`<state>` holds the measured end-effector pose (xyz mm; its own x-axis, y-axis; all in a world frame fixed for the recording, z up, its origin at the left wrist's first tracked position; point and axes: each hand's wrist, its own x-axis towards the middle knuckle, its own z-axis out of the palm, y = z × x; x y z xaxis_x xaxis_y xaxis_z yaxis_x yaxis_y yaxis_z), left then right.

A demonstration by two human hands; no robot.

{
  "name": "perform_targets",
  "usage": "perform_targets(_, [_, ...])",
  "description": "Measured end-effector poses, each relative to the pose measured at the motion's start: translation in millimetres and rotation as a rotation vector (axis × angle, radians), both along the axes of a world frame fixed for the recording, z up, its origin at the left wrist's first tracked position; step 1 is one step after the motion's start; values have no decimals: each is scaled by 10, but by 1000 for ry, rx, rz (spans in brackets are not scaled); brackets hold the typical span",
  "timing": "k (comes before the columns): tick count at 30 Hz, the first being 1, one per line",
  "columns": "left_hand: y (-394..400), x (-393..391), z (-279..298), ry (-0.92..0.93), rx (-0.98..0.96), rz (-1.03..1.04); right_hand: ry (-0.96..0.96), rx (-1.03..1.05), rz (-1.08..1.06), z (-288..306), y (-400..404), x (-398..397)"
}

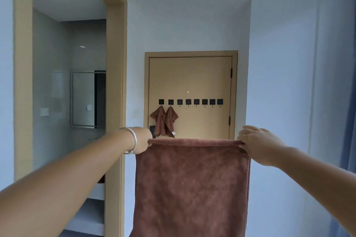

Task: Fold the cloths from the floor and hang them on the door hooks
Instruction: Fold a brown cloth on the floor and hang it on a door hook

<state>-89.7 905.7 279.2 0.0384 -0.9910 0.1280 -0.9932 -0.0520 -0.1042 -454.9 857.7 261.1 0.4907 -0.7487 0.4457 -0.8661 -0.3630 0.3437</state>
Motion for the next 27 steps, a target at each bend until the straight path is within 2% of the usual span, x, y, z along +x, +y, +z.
perform_targets(9, [-1089, 376, -105, -14, 30, 23, -33, 47, 59, -112, -1261, 463])
perform_targets(15, [-1740, 526, -162, -46, 72, 107, -49, 69, 109, -226, -2259, 736])
perform_targets(27, [-3384, 665, 12, -62, 76, 210, -84, 129, 173, -289, -4203, 1053])
